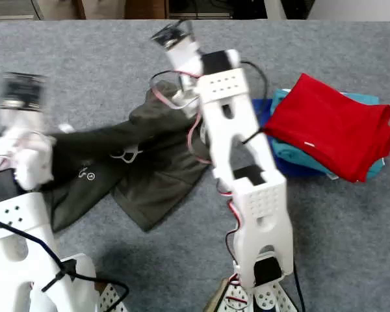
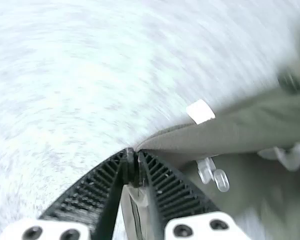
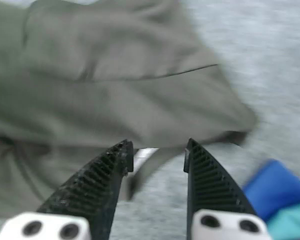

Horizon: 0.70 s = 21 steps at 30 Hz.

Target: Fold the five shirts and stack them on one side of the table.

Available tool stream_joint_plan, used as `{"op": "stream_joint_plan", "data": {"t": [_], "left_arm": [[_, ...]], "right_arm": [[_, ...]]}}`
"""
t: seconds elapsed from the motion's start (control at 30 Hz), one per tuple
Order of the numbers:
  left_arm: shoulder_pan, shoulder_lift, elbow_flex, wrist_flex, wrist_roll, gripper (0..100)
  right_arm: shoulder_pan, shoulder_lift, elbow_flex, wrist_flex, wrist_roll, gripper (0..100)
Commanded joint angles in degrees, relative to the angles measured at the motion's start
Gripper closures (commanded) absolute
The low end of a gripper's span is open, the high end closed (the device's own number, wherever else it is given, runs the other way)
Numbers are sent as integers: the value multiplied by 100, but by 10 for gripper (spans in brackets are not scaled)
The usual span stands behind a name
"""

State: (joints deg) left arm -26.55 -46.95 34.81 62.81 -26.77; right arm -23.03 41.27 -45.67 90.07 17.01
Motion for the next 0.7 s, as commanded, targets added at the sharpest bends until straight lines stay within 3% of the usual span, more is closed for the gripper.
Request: {"op": "stream_joint_plan", "data": {"t": [0.0,0.13,0.3,0.43,0.53,0.67], "left_arm": [[-492,84,-105,-782,888,981],[-914,453,132,-1301,1662,981],[-932,1262,387,-1354,1793,981],[-1037,2018,325,-1987,2198,981],[-1222,2686,97,-2699,2725,981],[-1609,3626,-818,-2857,3411,981]], "right_arm": [[-303,418,-215,193,-53,817],[-312,752,-321,501,-308,817],[-549,954,-303,448,-308,817],[-629,1138,-418,431,-651,817],[-532,848,-831,730,-712,817],[-444,303,-1807,1196,-334,817]]}}
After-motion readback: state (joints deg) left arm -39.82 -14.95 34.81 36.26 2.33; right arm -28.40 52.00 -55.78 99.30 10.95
